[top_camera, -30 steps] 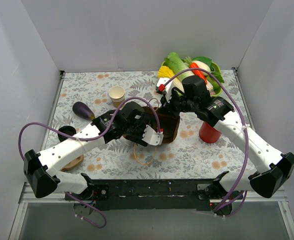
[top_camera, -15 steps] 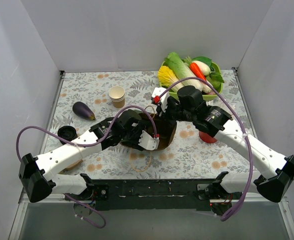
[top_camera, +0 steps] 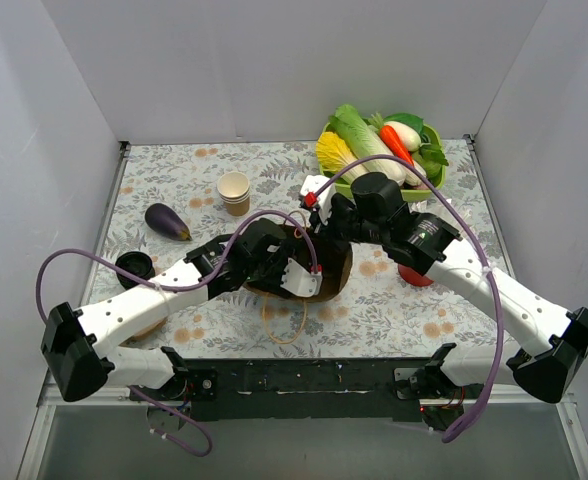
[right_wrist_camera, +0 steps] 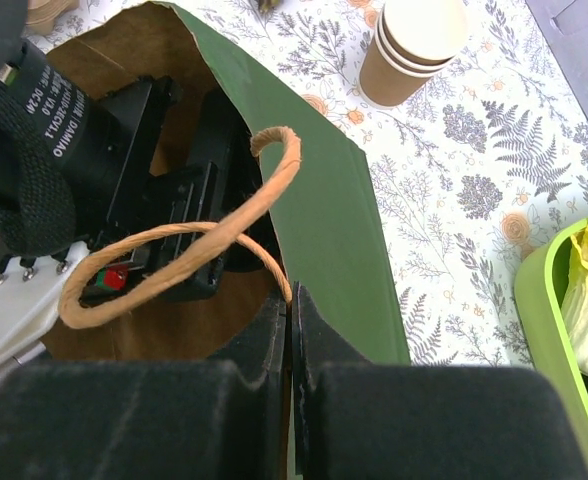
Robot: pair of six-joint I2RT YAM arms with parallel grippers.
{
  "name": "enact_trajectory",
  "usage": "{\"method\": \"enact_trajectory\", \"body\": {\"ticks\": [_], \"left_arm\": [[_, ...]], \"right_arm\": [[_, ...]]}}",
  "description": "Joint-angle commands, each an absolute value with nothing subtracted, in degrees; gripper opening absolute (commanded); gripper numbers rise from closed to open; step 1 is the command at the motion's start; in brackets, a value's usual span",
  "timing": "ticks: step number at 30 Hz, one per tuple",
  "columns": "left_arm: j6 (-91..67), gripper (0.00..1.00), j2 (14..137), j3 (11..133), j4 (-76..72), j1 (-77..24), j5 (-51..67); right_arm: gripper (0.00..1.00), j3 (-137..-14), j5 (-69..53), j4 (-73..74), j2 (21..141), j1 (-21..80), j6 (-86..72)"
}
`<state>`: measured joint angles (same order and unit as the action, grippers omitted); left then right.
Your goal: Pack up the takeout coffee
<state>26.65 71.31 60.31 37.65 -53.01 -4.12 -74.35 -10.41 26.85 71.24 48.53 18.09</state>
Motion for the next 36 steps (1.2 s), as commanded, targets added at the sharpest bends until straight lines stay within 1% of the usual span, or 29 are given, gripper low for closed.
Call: {"method": "enact_trajectory", "body": {"ticks": [1, 10, 16, 36], "left_arm": [[27.2, 0.00, 71.5, 60.9, 36.7, -53.3, -4.7], [26.7, 0.00, 73.6, 61.2, 36.8, -53.1, -8.2], [26.1, 0.00, 73.4, 59.9, 36.7, -52.4, -8.5], [25.6, 0.00, 77.7, 59.4, 31.0, -48.5, -3.9]], "right_arm": [[0.01, -76.0, -9.8, 23.8, 71.7, 49.0, 16.6], [0.01, -75.8, -9.3, 23.6, 71.5, 49.0, 15.7], [0.01, -75.6, -13.9, 24.5, 71.2, 49.0, 15.8], [0.01, -75.8, -20.8, 25.0, 71.7, 47.9, 14.1]]}}
